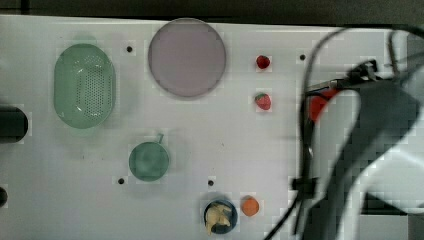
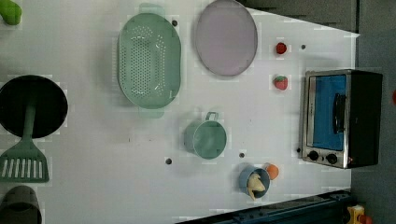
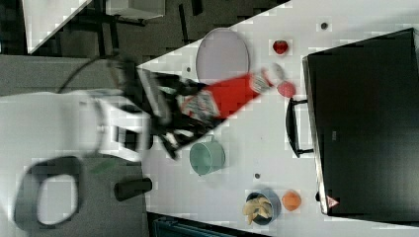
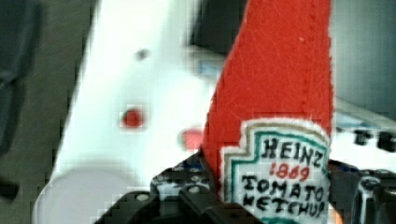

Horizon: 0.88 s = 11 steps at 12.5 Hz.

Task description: Pick Ketchup from oven and place it on table.

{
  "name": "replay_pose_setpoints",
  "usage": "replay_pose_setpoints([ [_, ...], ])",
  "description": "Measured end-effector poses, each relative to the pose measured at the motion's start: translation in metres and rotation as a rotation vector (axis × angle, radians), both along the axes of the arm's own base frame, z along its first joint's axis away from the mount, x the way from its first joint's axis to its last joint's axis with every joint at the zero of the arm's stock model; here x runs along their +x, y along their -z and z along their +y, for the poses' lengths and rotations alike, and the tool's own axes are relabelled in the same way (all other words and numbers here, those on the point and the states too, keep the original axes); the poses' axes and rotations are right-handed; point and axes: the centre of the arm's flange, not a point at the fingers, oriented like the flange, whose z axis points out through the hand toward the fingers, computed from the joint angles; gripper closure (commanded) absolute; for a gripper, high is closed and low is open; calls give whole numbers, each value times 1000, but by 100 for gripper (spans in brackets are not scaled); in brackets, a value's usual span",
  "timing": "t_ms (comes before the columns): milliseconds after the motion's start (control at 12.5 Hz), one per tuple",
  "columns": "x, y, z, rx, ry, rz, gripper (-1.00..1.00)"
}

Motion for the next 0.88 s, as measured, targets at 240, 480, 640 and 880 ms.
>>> replay_pose_setpoints([
  [240, 24, -1, 83, 24, -154, 15, -29],
  [480, 39, 39, 158, 50, -289, 105, -29],
  [640, 36, 73, 198, 54, -364, 151, -29],
  [880, 23, 139, 227, 55, -408, 185, -29],
])
